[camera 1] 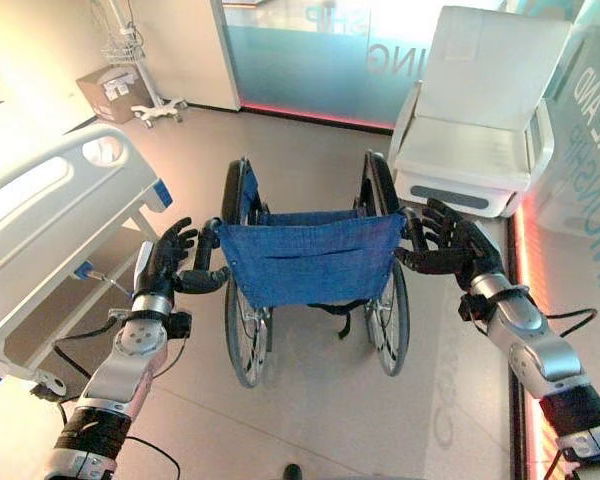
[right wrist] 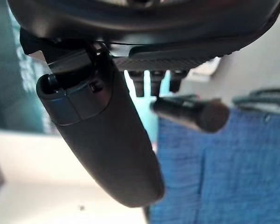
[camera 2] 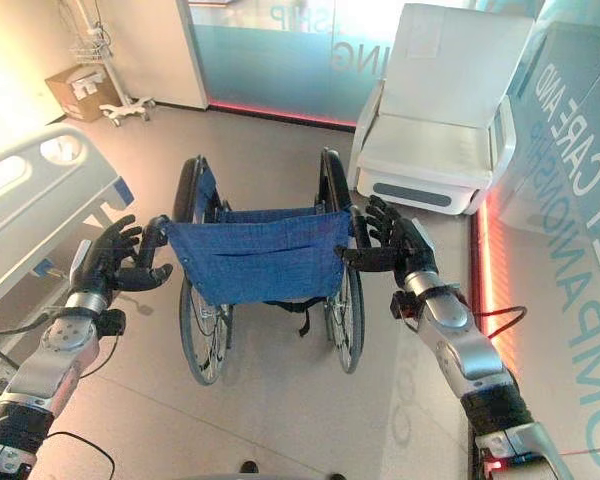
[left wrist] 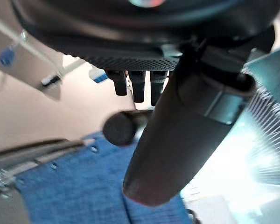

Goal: Push the wheelchair next to the bed

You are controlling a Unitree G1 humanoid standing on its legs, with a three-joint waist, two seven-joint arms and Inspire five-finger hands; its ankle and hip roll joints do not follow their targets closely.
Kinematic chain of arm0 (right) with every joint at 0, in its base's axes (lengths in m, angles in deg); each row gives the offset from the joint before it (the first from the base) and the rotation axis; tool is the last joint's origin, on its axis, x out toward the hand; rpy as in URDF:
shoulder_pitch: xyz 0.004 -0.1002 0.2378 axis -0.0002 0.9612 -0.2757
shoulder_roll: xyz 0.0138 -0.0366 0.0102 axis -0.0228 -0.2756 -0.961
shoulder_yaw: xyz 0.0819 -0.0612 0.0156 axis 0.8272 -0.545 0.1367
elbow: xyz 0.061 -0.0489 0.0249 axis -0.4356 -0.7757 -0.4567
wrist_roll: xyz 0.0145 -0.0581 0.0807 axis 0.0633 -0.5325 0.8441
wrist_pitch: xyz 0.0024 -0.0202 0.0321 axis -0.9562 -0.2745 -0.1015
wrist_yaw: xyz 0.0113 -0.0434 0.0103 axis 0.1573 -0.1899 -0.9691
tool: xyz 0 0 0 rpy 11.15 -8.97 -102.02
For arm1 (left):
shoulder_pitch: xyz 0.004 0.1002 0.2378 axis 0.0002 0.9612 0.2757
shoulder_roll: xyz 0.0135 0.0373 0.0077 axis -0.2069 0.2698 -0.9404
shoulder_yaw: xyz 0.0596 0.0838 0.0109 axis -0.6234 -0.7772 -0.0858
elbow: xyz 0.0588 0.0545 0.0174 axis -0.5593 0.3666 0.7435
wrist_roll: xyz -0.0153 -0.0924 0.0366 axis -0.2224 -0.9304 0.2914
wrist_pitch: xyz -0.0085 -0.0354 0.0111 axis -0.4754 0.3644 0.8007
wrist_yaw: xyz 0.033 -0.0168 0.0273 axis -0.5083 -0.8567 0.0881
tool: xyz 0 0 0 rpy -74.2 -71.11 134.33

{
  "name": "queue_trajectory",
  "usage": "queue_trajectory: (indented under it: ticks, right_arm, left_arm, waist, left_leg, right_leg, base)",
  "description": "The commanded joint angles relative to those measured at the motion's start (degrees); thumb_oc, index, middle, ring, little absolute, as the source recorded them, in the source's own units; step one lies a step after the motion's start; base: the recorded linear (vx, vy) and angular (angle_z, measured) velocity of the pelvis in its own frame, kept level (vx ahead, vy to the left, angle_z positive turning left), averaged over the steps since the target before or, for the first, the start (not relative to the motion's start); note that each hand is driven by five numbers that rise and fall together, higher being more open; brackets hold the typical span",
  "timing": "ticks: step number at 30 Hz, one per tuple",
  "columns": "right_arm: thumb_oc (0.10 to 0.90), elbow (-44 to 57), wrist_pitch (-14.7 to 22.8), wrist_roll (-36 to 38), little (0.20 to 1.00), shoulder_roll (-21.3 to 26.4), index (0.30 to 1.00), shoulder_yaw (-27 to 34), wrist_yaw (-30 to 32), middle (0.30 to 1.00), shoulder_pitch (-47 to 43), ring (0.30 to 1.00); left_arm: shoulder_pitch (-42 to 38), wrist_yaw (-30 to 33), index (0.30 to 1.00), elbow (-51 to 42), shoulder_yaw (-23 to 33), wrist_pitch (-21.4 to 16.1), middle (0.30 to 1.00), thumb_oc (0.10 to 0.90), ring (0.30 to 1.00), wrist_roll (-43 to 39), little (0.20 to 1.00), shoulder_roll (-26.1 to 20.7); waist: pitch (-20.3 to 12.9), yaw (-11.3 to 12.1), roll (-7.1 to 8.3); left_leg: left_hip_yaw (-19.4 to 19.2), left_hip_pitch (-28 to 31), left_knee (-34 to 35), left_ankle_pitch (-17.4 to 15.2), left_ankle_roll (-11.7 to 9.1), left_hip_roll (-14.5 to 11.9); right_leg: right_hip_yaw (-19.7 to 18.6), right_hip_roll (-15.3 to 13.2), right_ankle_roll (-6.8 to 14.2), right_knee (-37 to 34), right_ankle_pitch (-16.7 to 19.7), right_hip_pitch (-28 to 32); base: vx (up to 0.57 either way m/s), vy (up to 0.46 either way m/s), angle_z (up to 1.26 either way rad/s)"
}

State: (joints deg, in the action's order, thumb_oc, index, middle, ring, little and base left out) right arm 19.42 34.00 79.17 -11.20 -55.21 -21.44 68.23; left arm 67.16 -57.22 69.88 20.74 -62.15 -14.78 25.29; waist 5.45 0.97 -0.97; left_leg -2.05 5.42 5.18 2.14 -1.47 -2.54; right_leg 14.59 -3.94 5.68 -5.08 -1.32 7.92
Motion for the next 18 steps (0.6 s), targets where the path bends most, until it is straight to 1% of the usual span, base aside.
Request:
queue_trajectory:
  ticks: [1,2,4,6,7,8,9,11,13,15,18]
  right_arm:
    - [0.800,-1.1,0.3,-1.2,0.900,2.4,0.900,-4.3,1.2,0.900,-8.8,0.900]
    - [0.800,-1.9,-0.1,-1.3,0.900,2.4,0.900,-4.7,1.2,0.900,-9.5,0.900]
    - [0.800,-4.1,-1.9,-1.9,0.900,2.6,0.900,-5.7,1.1,0.900,-11.7,0.900]
    - [0.800,-7.4,-5.5,-4.0,0.900,4.4,0.900,-7.7,-0.9,0.900,-15.3,0.900]
    - [0.800,-7.7,-6.0,-4.7,0.900,4.7,0.900,-7.9,-1.1,0.900,-15.7,0.900]
    - [0.800,-9.6,-7.8,-5.8,0.900,6.2,0.900,-9.4,-2.8,0.900,-17.8,0.900]
    - [0.800,-10.1,-8.3,-6.2,0.900,6.5,0.900,-9.8,-3.1,0.900,-18.3,0.900]
    - [0.800,-13.4,-11.6,-8.0,0.900,8.4,0.900,-12.6,-4.9,0.900,-22.5,0.900]
    - [0.800,-15.7,-13.0,-9.1,0.900,9.2,0.900,-14.3,-6.1,0.900,-24.9,0.900]
    - [0.800,-19.5,-16.0,-9.6,0.900,10.2,0.900,-17.8,-7.4,0.900,-29.6,0.900]
    - [0.800,-22.6,-17.6,-8.2,0.900,10.3,0.900,-20.3,-7.7,0.900,-33.0,0.900]
  left_arm:
    - [-11.1,1.3,0.900,2.8,-0.8,-2.3,0.900,0.800,0.900,4.4,0.900,-6.7]
    - [-11.7,1.0,0.900,3.6,-1.4,-2.0,0.900,0.800,0.900,4.8,0.900,-6.8]
    - [-13.7,0.2,0.900,5.5,-3.2,-0.7,0.900,0.800,0.900,5.6,0.900,-7.0]
    - [-16.3,-0.6,0.900,8.4,-5.2,-0.1,0.900,0.800,0.900,4.4,0.900,-7.6]
    - [-16.6,-0.7,0.900,8.7,-5.3,0.0,0.900,0.800,0.900,4.1,0.900,-7.7]
    - [-18.0,-1.1,0.900,10.3,-6.1,0.0,0.900,0.800,0.900,3.4,0.900,-8.0]
    - [-18.3,-1.0,0.900,10.6,-6.3,0.1,0.900,0.800,0.900,3.2,0.900,-8.1]
    - [-21.4,-1.4,0.900,12.8,-8.0,0.8,0.900,0.800,0.900,2.1,0.900,-8.6]
    - [-23.3,-1.3,0.900,13.9,-9.0,1.2,0.900,0.800,0.900,0.9,0.900,-9.0]
    - [-27.0,-1.5,0.900,16.2,-10.9,1.5,0.900,0.800,0.900,-2.1,0.900,-9.3]
    - [-30.3,-2.1,0.900,17.5,-12.7,2.0,0.900,0.800,0.900,-3.8,0.900,-9.6]
  waist:
    - [-3.3,0.4,1.83]
    - [-3.4,0.4,1.84]
    - [-3.5,0.4,1.87]
    - [-3.4,0.4,1.93]
    - [-3.4,0.4,1.93]
    - [-3.5,0.4,2.00]
    - [-3.5,0.4,2.02]
    - [-3.5,0.3,2.15]
    - [-3.6,0.3,2.29]
    - [-3.6,0.4,2.40]
    - [-3.8,0.4,2.37]
  left_leg:
    - [-3.5,1.4,-0.2,-4.1,0.0,3.6]
    - [-3.5,1.5,-0.2,-4.1,0.0,3.6]
    - [-3.4,1.4,-0.2,-4.2,0.0,3.7]
    - [-3.4,1.4,-0.2,-4.1,0.0,3.8]
    - [-3.4,1.4,-0.2,-4.1,0.0,3.9]
    - [-3.4,1.4,-0.2,-4.1,0.0,3.9]
    - [-3.4,1.4,-0.2,-4.1,0.0,3.9]
    - [-3.3,1.4,-0.2,-4.0,-0.1,4.0]
    - [-3.2,1.4,-0.2,-4.0,-0.1,4.0]
    - [-3.1,1.5,-0.2,-4.0,-0.2,4.1]
    - [-3.0,1.4,-0.2,-4.0,-0.2,4.1]
  right_leg:
    - [-1.1,-0.2,0.8,1.1,-0.7,-0.1]
    - [-1.2,-0.2,0.7,1.2,-0.7,-0.1]
    - [-1.2,-0.1,0.7,1.2,-0.8,-0.1]
    - [-1.3,-0.1,0.8,1.3,-0.7,-0.2]
    - [-1.3,-0.1,0.8,1.3,-0.7,-0.2]
    - [-1.3,-0.1,0.8,1.3,-0.7,-0.2]
    - [-1.3,0.0,0.8,1.2,-0.7,-0.2]
    - [-1.4,0.0,0.7,1.3,-0.7,-0.2]
    - [-1.5,0.1,0.7,1.3,-0.8,-0.2]
    - [-1.5,0.1,0.6,1.2,-0.7,-0.1]
    - [-1.6,0.3,0.6,1.2,-0.7,-0.1]
  base:
    - [0.00,0.000,0.00]
    - [0.00,0.000,0.00]
    - [0.00,0.000,0.00]
    - [-0.03,0.001,0.01]
    - [0.00,0.000,0.00]
    - [0.00,0.000,0.00]
    - [0.00,0.000,0.00]
    - [0.00,0.000,0.00]
    - [-0.01,-0.002,0.02]
    - [-0.01,0.001,0.02]
    - [0.00,0.000,0.00]
